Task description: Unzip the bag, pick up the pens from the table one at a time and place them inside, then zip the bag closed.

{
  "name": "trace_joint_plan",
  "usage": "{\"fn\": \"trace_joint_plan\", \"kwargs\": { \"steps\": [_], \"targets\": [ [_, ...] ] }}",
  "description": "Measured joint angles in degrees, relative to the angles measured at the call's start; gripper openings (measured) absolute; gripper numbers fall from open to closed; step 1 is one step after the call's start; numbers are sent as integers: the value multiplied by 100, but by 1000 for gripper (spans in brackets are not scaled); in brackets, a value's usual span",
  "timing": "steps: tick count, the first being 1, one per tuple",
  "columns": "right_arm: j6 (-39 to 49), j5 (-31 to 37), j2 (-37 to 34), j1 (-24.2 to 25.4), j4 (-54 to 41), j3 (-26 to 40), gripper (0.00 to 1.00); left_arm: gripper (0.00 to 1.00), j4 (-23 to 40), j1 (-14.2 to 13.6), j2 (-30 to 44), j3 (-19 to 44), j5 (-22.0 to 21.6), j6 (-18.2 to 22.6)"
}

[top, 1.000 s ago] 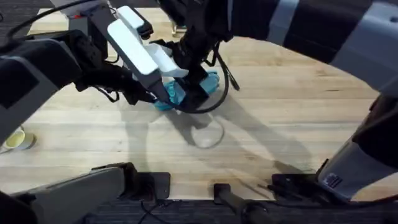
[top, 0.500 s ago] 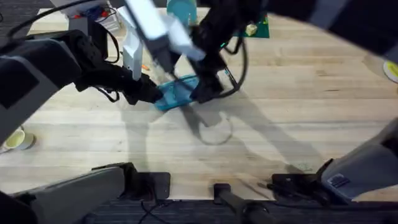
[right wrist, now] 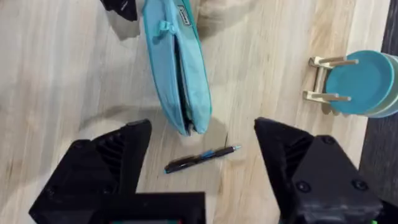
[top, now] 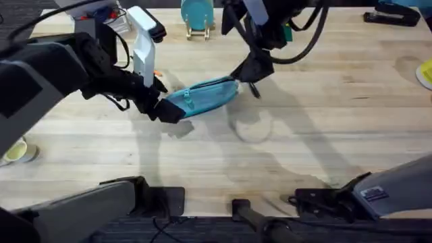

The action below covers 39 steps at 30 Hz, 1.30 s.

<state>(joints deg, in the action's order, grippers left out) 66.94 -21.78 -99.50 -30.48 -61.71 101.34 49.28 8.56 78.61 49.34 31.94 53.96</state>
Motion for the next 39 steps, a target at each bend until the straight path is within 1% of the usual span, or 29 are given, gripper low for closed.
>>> {"fn": "trace_joint_plan", "kwargs": {
  "steps": [7, 11, 15, 18, 24, 28, 32, 36, 39],
  "targets": [
    [-73, -2, 0, 13, -5, 0, 995, 995, 0, 0, 0, 0, 2, 6],
    [-75, -2, 2, 13, -5, 0, 995, 995, 50, 0, 0, 0, 118, 4],
    [-75, -2, 1, 13, -5, 0, 996, 995, 192, 0, 0, 2, 197, -128],
    [-75, -2, 2, 13, -7, 0, 995, 995, 501, 0, 0, 79, 189, -248],
    [-77, -2, 2, 13, -53, 0, 996, 996, 1408, 0, -57, 640, 80, -349],
    [-75, -2, 1, 13, -55, 0, 996, 996, 1835, 0, -451, 1057, -15, -440],
    [-75, -2, 1, 13, -53, 0, 996, 995, 1990, 0, -941, 1466, -64, -630],
    [-75, -2, 0, 13, -53, 0, 996, 995, 2083, 0, -1379, 1773, -317, -891],
    [-75, -2, 0, 13, -53, 0, 996, 995, 2113, 0, -1688, 1866, -523, -1111]
  ]
}}
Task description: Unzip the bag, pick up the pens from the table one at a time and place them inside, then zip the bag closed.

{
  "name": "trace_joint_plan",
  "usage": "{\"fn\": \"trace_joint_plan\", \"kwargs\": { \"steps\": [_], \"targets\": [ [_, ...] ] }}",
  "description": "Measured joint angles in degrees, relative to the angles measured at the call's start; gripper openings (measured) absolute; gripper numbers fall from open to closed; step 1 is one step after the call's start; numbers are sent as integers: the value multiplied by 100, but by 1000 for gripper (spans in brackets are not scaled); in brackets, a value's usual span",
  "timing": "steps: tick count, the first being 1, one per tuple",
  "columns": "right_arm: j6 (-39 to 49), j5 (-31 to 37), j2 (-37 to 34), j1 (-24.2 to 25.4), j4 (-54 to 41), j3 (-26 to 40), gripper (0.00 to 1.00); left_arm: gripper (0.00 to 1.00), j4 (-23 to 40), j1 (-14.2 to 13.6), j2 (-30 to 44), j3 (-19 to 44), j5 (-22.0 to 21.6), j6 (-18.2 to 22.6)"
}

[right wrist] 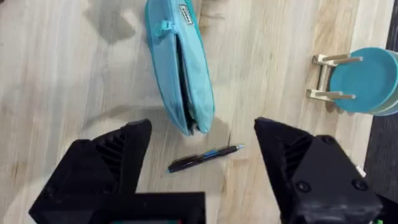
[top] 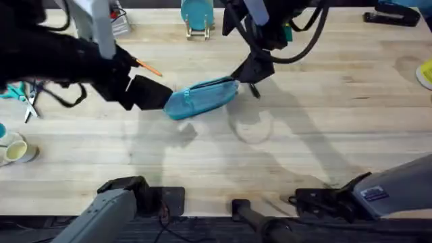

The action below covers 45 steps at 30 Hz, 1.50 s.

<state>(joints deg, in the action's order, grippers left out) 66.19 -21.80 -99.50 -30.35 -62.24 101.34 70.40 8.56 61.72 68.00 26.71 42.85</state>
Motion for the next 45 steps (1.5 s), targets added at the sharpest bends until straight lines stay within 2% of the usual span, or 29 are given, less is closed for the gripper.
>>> {"fn": "trace_joint_plan", "kwargs": {
  "steps": [9, 20, 21, 27, 28, 33, 40, 45],
  "targets": [
    [0, 0, 0, 0, -98, 0, 995, 995, 515, 0, -613, 7, -239, -489],
    [0, 0, 2, 0, -81, 0, 995, 996, 569, 0, -628, 7, -257, -625],
    [14, 0, 2, 0, -67, 0, 962, 996, 569, 0, -627, 7, -256, -627],
    [-2, -1, 2, 0, 100, 0, 114, 995, 569, 0, -628, 7, -257, -645],
    [-17, -2, 0, 0, 105, 0, 54, 996, 569, 0, -628, 7, -257, -645],
    [-50, -2, 0, 0, 22, 0, 30, 995, 569, 0, -628, 7, -257, -645],
    [-621, 20, 2, -15, 22, 1, 30, 995, 569, 0, -628, 7, -256, -647],
    [-1055, 452, 0, -265, 2, 130, 30, 995, 569, 0, -628, 7, -257, -645]
  ]
}}
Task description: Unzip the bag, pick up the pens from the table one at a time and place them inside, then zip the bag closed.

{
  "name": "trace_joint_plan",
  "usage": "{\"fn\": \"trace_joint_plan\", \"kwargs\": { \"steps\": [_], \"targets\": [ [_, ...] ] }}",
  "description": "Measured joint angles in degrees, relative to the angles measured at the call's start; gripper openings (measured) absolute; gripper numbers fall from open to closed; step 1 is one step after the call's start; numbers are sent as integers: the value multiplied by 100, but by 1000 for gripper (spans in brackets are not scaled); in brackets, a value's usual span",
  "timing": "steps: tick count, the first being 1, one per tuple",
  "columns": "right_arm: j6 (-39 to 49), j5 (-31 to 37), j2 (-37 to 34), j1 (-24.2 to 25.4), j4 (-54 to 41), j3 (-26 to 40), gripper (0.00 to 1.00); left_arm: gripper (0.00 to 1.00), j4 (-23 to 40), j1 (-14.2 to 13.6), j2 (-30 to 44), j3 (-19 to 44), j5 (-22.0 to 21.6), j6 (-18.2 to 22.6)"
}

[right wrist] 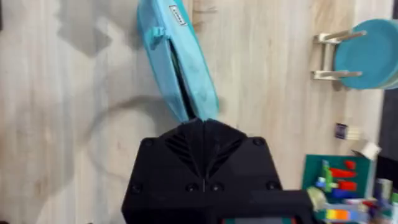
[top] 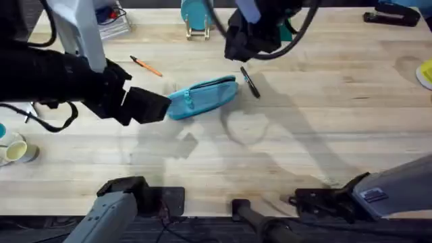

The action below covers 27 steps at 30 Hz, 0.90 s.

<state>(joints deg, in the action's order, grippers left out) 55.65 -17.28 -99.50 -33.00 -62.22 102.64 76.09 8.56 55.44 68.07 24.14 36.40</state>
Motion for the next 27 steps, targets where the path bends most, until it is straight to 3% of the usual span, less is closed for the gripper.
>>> {"fn": "trace_joint_plan", "kwargs": {
  "steps": [9, 27],
  "targets": [
    [-388, 990, 0, -653, 591, 437, 30, 995, 0, 0, 0, 0, 0, -1],
    [-641, 1281, -1112, -314, 508, 1175, 29, 995, 0, 0, 2, 0, 0, -2]
  ]
}}
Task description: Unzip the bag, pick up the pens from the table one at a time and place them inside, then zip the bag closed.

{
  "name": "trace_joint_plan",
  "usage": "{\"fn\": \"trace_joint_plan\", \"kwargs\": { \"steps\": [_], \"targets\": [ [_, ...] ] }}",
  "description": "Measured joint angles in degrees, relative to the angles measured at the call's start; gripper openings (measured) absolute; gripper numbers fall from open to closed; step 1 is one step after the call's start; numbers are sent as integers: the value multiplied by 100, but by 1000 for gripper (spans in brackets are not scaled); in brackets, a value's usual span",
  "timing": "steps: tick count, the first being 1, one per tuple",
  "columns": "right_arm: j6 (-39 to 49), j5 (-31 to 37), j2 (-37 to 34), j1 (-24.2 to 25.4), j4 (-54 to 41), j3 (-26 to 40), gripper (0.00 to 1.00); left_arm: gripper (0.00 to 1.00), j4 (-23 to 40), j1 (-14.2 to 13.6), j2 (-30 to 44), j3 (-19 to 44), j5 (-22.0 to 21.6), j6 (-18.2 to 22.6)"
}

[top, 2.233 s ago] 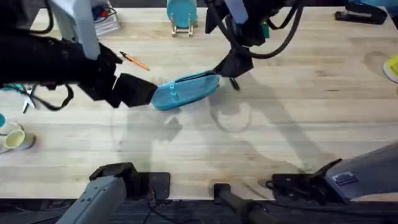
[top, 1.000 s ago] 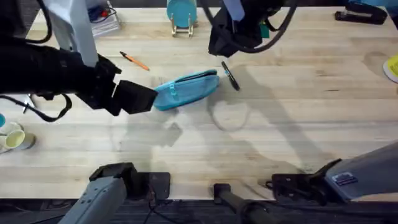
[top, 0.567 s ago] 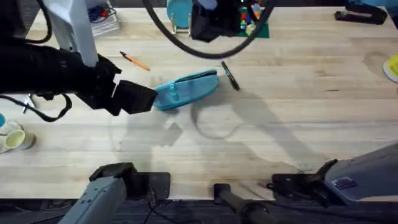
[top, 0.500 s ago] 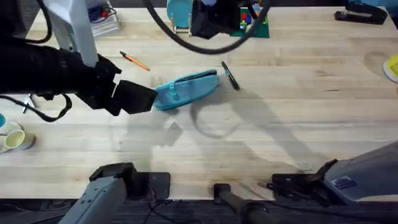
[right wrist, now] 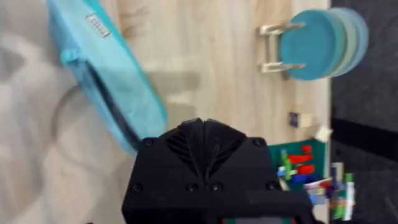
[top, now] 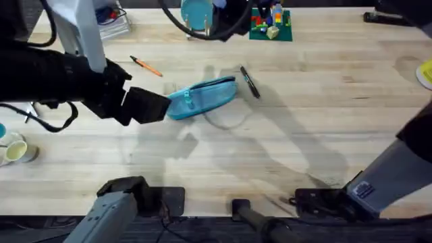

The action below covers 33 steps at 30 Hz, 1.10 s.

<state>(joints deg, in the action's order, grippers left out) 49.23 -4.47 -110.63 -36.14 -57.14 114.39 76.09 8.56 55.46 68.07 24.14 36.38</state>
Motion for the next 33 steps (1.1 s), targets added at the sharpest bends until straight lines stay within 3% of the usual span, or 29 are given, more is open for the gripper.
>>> {"fn": "trace_joint_plan", "kwargs": {
  "steps": [14, 33],
  "targets": [
    [-17, -135, -454, -31, -1063, 11, 29, 995, 0, 0, -2, 0, 2, 2],
    [-65, -625, -505, -98, -1516, 22, 29, 995, 0, 0, 0, 0, 0, 0]
  ]
}}
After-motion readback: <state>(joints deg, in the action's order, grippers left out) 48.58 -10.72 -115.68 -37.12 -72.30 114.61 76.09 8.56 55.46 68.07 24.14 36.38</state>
